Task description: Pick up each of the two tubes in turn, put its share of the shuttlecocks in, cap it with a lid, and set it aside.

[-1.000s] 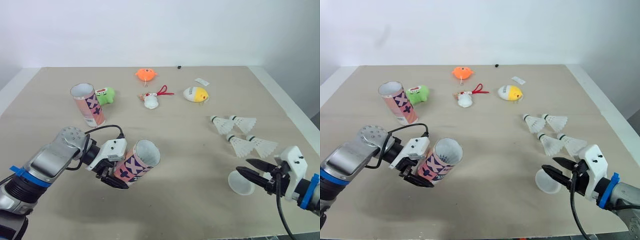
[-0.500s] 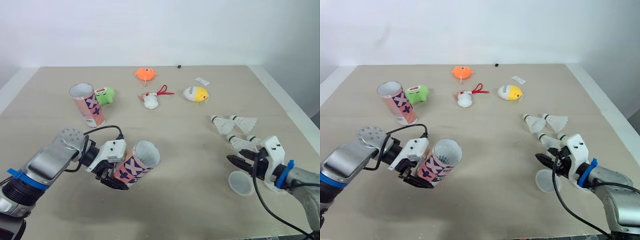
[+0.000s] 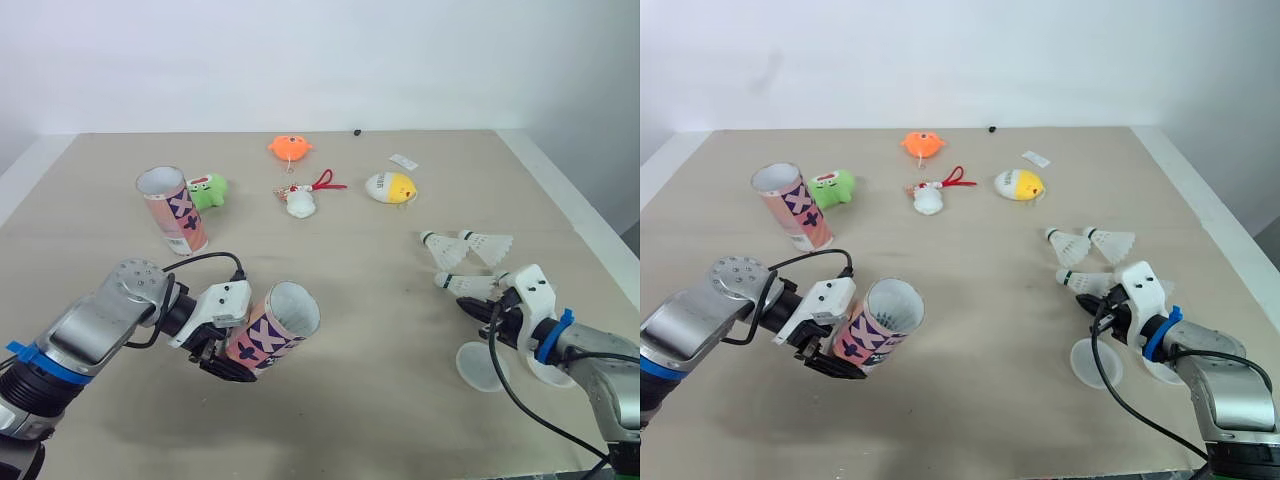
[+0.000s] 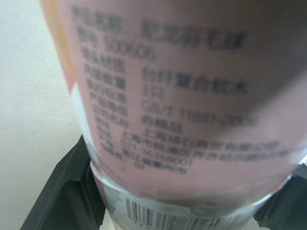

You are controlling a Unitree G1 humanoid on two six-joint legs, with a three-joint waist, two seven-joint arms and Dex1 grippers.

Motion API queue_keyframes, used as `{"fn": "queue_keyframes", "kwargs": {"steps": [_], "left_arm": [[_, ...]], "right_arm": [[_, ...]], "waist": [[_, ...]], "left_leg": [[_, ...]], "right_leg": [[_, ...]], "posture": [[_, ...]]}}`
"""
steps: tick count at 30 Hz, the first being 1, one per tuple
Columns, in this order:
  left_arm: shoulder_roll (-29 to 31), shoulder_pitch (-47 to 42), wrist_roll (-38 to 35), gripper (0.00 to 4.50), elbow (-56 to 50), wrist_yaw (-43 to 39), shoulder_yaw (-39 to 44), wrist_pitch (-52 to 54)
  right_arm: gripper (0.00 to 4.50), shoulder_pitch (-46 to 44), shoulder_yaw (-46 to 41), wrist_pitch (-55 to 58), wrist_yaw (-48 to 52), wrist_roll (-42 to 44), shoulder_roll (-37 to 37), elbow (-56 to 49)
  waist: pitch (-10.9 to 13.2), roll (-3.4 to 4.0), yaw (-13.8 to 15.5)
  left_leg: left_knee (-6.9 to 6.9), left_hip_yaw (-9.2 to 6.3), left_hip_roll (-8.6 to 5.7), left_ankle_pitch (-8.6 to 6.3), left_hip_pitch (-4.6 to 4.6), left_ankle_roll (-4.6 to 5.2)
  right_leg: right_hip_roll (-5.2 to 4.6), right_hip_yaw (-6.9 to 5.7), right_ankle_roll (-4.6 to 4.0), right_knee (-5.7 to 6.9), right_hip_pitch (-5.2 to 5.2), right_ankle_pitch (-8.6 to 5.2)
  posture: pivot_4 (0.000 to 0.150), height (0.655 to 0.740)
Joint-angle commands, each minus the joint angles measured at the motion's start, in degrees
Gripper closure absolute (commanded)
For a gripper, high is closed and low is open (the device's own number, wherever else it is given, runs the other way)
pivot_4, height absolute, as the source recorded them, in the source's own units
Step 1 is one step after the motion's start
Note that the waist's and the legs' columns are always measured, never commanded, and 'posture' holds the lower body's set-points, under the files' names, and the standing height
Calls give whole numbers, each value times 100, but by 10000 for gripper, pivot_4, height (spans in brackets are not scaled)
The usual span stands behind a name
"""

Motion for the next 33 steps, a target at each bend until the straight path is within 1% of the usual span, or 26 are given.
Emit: {"fn": "queue_keyframes", "kwargs": {"steps": [1,5,7,9,12,14,17,18,21,24,27,33], "left_arm": [[58,27,-31,14202,-106,4,36,23],[30,7,-26,14202,-74,10,14,-1],[6,-11,-18,14202,-45,11,-1,-14],[-13,-26,-8,14202,-17,8,-14,-28],[-35,-56,15,14202,39,-12,-35,-68],[-52,-86,37,14202,91,-32,-57,-101],[-85,-145,72,14202,162,-58,-87,-143],[-97,-170,79,14202,181,-63,-95,-152],[-128,-223,71,14202,192,-59,-82,-128],[-121,-207,43,14202,158,-40,-36,-73],[-78,-165,21,14202,116,-24,12,-20],[-33,-175,7,14202,133,-12,38,0]], "right_arm": [[44849,113,-131,-12,222,298,0,-476],[44849,703,-311,379,899,1230,-169,-1607],[44849,847,-391,540,1138,1659,-283,-2113],[44849,770,-461,675,1195,1992,-379,-2398],[44849,67,-380,817,1349,2443,-793,-2849],[44849,-520,-32,778,1409,2301,-1053,-2926],[44849,-1459,815,591,1653,1839,-1322,-2919],[44849,-1789,1123,499,1773,1662,-1351,-2898],[44849,-2725,1955,133,2108,1044,-1285,-2636],[44849,-3449,2518,-174,2339,577,-1099,-2305],[44849,-4055,2929,-393,2610,303,-853,-2057],[44849,-4676,3432,-723,3228,27,-523,-1765]], "waist": [[0,0,-1],[2,3,6],[2,3,3],[3,2,2],[11,7,-2],[14,1,-3],[17,-17,8],[20,-13,4],[24,-6,11],[24,-6,16],[26,-3,4],[26,-3,12]], "left_leg": [[0,1,0,0,0,0],[-4,-4,1,0,-1,0],[-9,-3,1,-1,1,0],[-9,0,0,-1,4,0],[-6,1,0,1,6,-2],[-2,7,-3,7,7,1],[-2,1,2,10,10,5],[-3,-7,3,10,5,5],[-3,-3,2,10,-13,5],[-3,-3,1,7,-22,7],[-3,2,0,5,-28,9],[-3,-9,2,4,-40,10]], "right_leg": [[0,1,0,0,0,0],[0,-3,-2,-1,0,-5],[1,-2,-1,-1,1,-7],[-1,1,2,-1,1,-6],[-1,3,5,-2,4,4],[-2,12,14,-3,2,16],[3,4,5,-9,5,19],[3,-6,0,-12,6,16],[0,-4,2,-13,-11,13],[-4,-6,-6,-14,-18,10],[-6,-2,-24,-15,-26,20],[-5,-16,-39,-11,-36,21]], "posture": [[1500,7323],[1500,7323],[1500,7323],[1500,7323],[1500,7323],[1500,7323],[1500,7323],[1500,7323],[1500,7323],[1500,7323],[1500,7323],[1500,7323]]}}
